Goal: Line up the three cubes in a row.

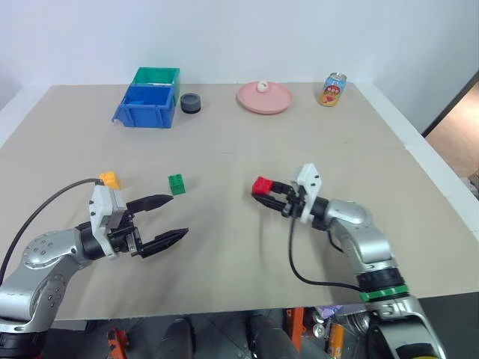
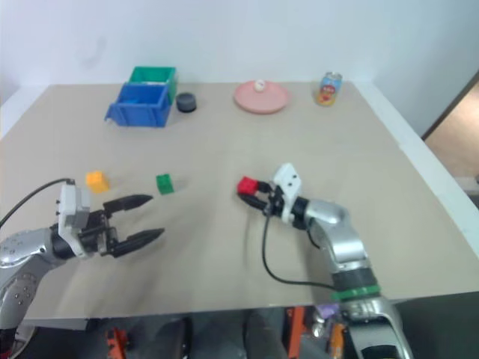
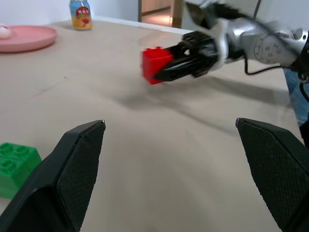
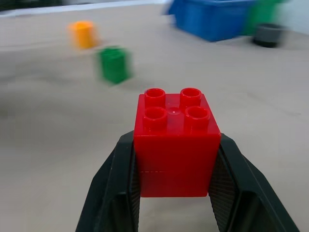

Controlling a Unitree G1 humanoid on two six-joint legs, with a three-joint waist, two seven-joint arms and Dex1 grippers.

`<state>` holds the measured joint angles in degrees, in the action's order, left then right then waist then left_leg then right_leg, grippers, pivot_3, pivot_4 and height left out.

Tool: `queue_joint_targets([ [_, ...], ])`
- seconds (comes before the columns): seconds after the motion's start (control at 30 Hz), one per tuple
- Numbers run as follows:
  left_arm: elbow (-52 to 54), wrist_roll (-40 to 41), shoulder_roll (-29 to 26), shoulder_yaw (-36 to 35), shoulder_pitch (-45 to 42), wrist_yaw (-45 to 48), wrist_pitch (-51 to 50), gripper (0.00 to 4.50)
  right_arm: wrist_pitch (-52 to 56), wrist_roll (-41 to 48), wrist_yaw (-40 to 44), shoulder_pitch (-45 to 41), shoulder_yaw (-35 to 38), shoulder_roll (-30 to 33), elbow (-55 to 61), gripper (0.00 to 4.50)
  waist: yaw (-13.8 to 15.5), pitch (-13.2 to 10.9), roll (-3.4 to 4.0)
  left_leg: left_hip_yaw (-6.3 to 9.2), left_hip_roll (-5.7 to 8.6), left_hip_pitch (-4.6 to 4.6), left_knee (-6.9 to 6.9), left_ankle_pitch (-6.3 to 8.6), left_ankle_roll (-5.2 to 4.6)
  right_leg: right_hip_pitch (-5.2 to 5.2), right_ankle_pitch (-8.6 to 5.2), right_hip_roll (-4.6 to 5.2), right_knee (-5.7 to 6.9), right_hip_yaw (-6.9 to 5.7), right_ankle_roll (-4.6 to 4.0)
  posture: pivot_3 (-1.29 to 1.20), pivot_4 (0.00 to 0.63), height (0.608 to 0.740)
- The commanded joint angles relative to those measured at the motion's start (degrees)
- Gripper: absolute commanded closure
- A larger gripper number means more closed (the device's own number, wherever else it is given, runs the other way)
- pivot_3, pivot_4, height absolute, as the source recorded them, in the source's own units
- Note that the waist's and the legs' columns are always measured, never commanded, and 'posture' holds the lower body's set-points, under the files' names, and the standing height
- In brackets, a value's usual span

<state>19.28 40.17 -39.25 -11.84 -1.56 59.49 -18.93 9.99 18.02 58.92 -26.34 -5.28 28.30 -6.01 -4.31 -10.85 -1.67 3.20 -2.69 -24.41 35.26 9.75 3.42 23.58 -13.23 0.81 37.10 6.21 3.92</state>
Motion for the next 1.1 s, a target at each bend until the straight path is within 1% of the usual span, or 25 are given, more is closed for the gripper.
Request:
queue_joint_targets([
  [0.03,0.76,1.95,-0.89,-1.23,-0.37,1.85,-0.53,0.0,-0.76,3.11,7.65,0.1,-0.65,2.08,3.18,3.22,-0.05,0.0,0.0,0.0,0.0,0.01,0.0,0.0,0.0,0.0,0.0,0.0,0.0,0.0,0.0,0.0,0.15,0.736],
  [0.23,0.45,2.27,-1.95,-1.61,0.28,4.14,-1.09,0.0,-8.0,-0.13,14.38,-0.6,-2.97,4.21,-1.24,3.22,-0.1,0.0,0.0,-0.01,-0.03,0.05,0.0,0.0,0.0,-0.01,0.01,-0.04,0.01,0.0,-0.02,0.0,0.15,0.736],
  [0.37,0.15,2.25,-2.72,-2.02,0.45,5.03,-1.3,0.0,-9.35,-0.18,17.36,-1.73,-3.25,4.84,-4.03,3.22,-0.06,0.0,0.0,-0.02,-0.03,0.05,0.01,0.0,0.0,-0.01,0.01,-0.03,0.01,0.0,-0.02,0.0,0.15,0.736],
  [0.63,-1.13,1.82,-3.11,-1.87,-0.54,5.77,-1.21,0.0,-11.58,-0.92,19.48,-4.24,-3.03,4.92,-9.18,3.22,-0.06,0.0,0.0,-0.01,-0.03,0.05,0.01,0.0,0.0,-0.02,0.01,-0.04,0.01,0.0,-0.02,0.0,0.15,0.736],
  [0.77,-1.53,1.58,-3.1,-1.53,-0.95,6.08,-0.96,0.0,-12.01,-1.45,20.07,-3.51,-3.56,4.88,-9.03,3.22,-0.03,0.0,0.0,-0.02,-0.03,0.05,0.0,0.0,0.01,-0.01,0.01,-0.04,0.01,0.0,-0.02,0.0,0.15,0.736],
  [1.1,-2.13,1.46,-3.15,-1.85,-1.65,6.42,-1.09,0.0,-17.13,-4.9,21.17,-1.93,-4.58,4.97,-13.53,3.22,-0.04,0.0,0.0,-0.02,-0.03,0.06,0.01,0.0,0.01,-0.01,0.01,-0.04,0.02,0.0,-0.02,0.0,0.15,0.736],
])
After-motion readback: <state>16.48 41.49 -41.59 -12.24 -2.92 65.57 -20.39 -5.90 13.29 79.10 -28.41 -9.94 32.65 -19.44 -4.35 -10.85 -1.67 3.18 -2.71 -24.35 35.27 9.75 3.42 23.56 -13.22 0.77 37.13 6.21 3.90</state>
